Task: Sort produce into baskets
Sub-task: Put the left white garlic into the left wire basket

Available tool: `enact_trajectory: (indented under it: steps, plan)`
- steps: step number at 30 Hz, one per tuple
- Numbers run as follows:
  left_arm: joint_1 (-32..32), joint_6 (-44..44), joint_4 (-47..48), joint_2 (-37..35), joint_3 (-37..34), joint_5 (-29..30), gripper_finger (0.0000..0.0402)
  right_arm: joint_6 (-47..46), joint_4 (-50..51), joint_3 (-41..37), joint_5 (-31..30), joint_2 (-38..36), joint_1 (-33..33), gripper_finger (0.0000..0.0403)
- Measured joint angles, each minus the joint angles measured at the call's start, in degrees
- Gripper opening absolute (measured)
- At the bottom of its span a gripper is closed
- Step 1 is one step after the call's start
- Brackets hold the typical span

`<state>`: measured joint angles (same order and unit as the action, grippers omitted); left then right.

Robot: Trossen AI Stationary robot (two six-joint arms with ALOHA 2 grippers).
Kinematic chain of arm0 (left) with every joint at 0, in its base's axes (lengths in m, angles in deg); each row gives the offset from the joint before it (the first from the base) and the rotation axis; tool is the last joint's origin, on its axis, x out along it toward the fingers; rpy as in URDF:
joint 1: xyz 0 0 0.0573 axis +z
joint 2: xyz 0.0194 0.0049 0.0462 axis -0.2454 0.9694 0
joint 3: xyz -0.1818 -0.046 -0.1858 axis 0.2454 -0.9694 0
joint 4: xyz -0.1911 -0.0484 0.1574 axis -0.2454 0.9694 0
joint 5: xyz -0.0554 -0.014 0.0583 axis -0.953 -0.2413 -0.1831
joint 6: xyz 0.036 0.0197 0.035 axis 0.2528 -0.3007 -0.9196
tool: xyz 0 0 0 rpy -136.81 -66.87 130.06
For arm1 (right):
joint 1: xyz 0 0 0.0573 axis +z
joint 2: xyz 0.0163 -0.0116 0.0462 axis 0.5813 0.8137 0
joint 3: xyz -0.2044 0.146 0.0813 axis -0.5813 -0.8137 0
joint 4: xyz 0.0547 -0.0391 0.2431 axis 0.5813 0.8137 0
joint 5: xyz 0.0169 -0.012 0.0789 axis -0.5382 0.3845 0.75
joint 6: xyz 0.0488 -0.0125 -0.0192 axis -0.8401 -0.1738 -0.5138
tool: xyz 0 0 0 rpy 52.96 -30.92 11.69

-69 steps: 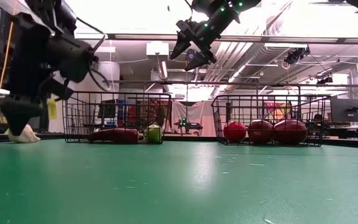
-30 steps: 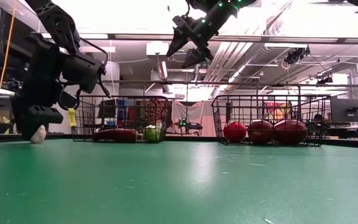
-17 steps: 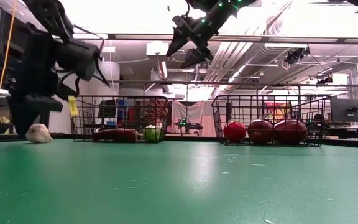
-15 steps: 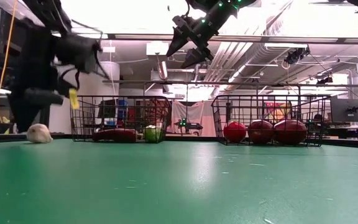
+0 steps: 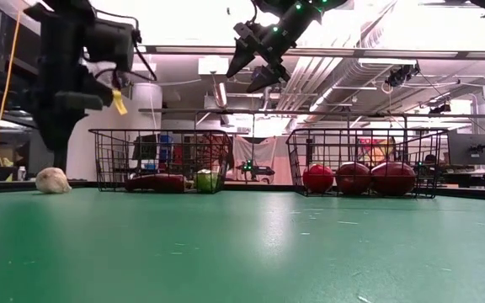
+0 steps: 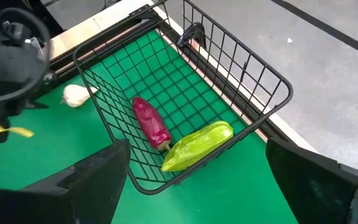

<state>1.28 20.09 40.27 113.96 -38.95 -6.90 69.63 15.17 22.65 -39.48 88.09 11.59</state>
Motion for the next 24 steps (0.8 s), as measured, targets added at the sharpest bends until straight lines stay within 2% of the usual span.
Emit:
enact_trajectory:
  steps: [8,12,16,24]
  plan:
    - [6.6,-3.9,-1.5,3.8,0.0,1.9,0.0217,-0.6,0.0,0.0,0.0,0.0,0.4,0.0369]
    - [8.4,-5.4,-1.9,5.9,0.0,2.0,0.0248,-0.6,0.4,0.0,0.0,0.0,0.6,0.0369]
    - [9.2,-7.4,-4.0,8.1,0.0,2.0,0.0263,-0.6,0.5,0.0,0.0,0.0,0.7,0.0369]
    - [9.9,-7.6,-4.3,12.7,0.2,3.0,0.0264,-0.6,0.7,0.0,0.0,0.0,0.7,0.0369]
